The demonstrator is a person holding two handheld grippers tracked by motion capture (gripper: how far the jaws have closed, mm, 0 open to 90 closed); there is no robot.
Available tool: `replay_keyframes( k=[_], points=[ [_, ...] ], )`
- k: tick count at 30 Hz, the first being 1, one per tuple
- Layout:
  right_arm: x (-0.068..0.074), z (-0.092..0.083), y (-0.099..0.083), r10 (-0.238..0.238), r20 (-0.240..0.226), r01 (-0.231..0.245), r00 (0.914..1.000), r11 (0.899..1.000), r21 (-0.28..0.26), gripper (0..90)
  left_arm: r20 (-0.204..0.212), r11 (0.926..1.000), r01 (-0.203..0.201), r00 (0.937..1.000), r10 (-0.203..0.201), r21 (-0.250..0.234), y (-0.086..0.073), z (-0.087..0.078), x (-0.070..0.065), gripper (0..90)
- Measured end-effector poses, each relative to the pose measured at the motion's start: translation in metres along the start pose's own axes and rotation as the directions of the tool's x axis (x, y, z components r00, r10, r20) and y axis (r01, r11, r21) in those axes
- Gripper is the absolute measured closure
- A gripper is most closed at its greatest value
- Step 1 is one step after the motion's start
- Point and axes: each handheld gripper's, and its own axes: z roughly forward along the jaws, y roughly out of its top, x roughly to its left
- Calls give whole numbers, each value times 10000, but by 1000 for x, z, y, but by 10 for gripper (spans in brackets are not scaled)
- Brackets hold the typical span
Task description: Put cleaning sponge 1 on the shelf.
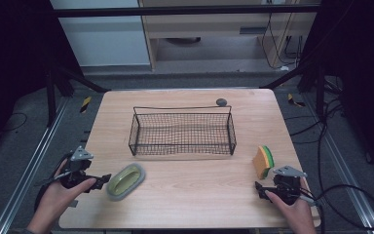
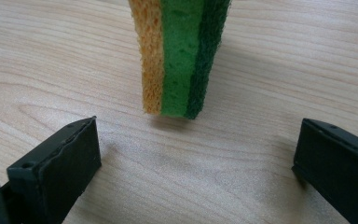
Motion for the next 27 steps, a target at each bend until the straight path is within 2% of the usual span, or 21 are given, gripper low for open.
replay_keyframes(
  k=[2, 5, 9, 11, 13, 17, 18, 19, 22, 24, 27],
  points=[
    [0, 0, 0, 0, -5, 0, 10000, 10000, 1, 7, 90, 9999, -90, 9999, 89, 92, 1, -1, -3, 141],
    [0, 0, 0, -34, -54, 34, 10000, 10000, -4, 7, 325, 9982, -427, 9986, 413, 416, 2, -2, -13, 222],
    [0, 0, 0, -51, -56, 51, 10000, 10000, -7, 7, 645, 9936, -861, 9946, 814, 732, 9, 7, -20, 295],
    [0, 0, 0, -33, -55, 33, 10000, 10000, -2, 7, 708, 9923, -947, 9935, 891, 800, 11, 10, -22, 324],
    [0, 0, 0, -39, -58, 39, 10000, 10000, -5, 7, 771, 9855, -1290, 9897, 1209, 1098, 21, 20, -27, 331],
    [0, -1, -1, -33, -123, 33, 9999, 10000, -8, 7, 787, 9728, -1588, 9859, 1474, 1683, 31, 33, -29, 331],
    [0, -1, -1, -41, -130, 41, 9999, 10000, -8, 7, 787, 9728, -1588, 9859, 1474, 1683, 31, 33, -29, 328],
    [0, -1, -1, -52, -131, 52, 9999, 10000, -4, 7, 890, 9663, -1730, 9833, 1585, 1905, 34, 37, -29, 325],
    [-1, -1, -1, -98, -120, 97, 9999, 10000, -14, 8, 1064, 9555, -1953, 9787, 1754, 2209, 38, 43, -31, 328],
    [-1, -1, -1, -136, -119, 136, 9998, 9999, -21, 8, 1137, 9456, -2145, 9748, 1917, 2448, 41, 47, -34, 355],
    [-1, -1, -1, -151, -128, 151, 9998, 9999, -20, 8, 1207, 9407, -2212, 9732, 1958, 2571, 43, 48, -35, 393]
  ],
)
